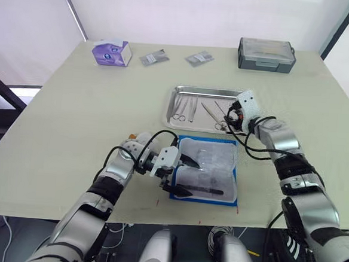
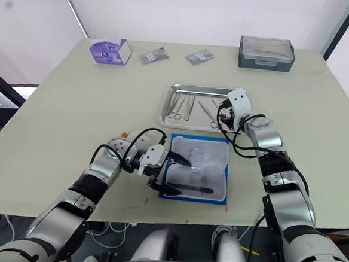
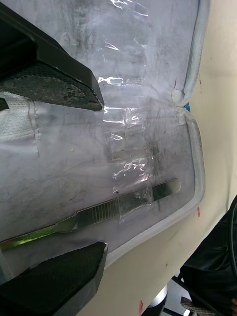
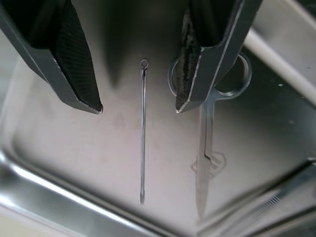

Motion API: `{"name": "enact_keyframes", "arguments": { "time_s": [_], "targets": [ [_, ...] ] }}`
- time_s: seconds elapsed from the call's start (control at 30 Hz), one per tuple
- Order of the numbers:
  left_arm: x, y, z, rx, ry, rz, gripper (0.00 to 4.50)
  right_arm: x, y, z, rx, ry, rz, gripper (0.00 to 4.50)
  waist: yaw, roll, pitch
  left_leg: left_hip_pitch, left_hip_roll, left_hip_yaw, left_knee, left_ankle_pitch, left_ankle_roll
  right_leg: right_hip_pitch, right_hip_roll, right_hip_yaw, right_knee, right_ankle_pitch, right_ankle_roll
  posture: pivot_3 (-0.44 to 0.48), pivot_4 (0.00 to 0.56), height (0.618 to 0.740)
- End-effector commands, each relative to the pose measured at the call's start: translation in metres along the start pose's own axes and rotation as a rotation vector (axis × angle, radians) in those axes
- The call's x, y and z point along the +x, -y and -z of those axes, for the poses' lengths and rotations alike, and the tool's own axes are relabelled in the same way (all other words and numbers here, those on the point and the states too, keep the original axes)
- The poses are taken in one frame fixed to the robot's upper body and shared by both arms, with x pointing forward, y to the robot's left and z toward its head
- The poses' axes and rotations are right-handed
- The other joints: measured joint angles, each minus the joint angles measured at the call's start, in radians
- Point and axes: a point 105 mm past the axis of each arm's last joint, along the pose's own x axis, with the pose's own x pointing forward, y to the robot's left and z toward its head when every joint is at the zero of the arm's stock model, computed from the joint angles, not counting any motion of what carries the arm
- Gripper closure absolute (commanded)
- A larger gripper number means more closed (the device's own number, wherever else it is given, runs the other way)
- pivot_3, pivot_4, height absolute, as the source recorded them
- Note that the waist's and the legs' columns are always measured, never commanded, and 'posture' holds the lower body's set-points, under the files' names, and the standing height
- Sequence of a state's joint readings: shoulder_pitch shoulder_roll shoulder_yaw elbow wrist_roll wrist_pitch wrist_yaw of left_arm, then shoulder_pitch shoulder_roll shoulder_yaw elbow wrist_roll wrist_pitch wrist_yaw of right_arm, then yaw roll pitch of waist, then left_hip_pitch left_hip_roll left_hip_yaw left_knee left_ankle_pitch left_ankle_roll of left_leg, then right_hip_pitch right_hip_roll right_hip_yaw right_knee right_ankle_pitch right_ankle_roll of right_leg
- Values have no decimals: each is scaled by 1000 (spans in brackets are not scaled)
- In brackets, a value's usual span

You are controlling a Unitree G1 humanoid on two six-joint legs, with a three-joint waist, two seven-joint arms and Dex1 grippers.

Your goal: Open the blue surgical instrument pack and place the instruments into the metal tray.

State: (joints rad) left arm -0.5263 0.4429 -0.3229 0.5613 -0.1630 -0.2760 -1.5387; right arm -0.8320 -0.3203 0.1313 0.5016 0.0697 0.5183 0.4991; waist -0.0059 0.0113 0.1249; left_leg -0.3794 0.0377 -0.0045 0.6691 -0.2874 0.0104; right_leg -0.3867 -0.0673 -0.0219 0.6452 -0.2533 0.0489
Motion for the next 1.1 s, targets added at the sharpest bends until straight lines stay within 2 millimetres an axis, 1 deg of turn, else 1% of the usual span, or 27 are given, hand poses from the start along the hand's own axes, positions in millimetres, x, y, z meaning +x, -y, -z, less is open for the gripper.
{"name": "enact_keyframes", "arguments": {
  "time_s": [0.03,0.23,0.3,0.47,0.6,0.67,0.8,0.97,1.1],
  "targets": [
    [10,31,44,-178,-121,85,0,-28,-9,-31,-48,169,-114,2230,-1,0,0,0,0,0,0,0,0,0,0,0,0,0,0,0,150,727],
    [11,32,44,-179,-121,87,0,-70,-36,-24,-107,270,-297,2230,1,0,0,0,0,0,0,0,0,0,0,0,-1,0,0,0,150,727],
    [11,32,44,-179,-120,88,0,-79,-44,-20,-114,278,-341,2230,-2,0,0,0,0,0,0,0,0,0,0,1,-1,0,0,0,150,727],
    [12,32,44,-179,-118,91,0,-108,-70,5,-138,245,-502,2230,4,0,0,0,0,0,0,0,0,0,0,1,-2,0,0,0,150,727],
    [12,33,45,-181,-118,93,0,-122,-88,29,-206,196,-577,2230,4,-1,0,0,0,0,0,0,0,1,0,1,-2,0,0,0,150,727],
    [12,33,45,-182,-117,93,0,-128,-97,38,-227,184,-620,2230,3,-1,0,0,0,0,0,0,0,1,0,2,-2,0,0,0,150,727],
    [12,34,45,-184,-118,94,0,-134,-110,49,-245,170,-675,2230,4,-1,0,0,0,0,0,0,0,1,1,2,-2,0,0,0,150,727],
    [11,35,46,-186,-121,95,0,-136,-122,61,-279,136,-725,2230,4,-2,0,0,0,0,0,0,0,1,1,2,-2,0,0,0,150,727],
    [11,35,46,-185,-122,93,0,-134,-127,72,-319,107,-731,2230,4,-2,0,0,0,0,0,0,0,1,1,2,-2,0,0,0,150,727]
  ]
}}
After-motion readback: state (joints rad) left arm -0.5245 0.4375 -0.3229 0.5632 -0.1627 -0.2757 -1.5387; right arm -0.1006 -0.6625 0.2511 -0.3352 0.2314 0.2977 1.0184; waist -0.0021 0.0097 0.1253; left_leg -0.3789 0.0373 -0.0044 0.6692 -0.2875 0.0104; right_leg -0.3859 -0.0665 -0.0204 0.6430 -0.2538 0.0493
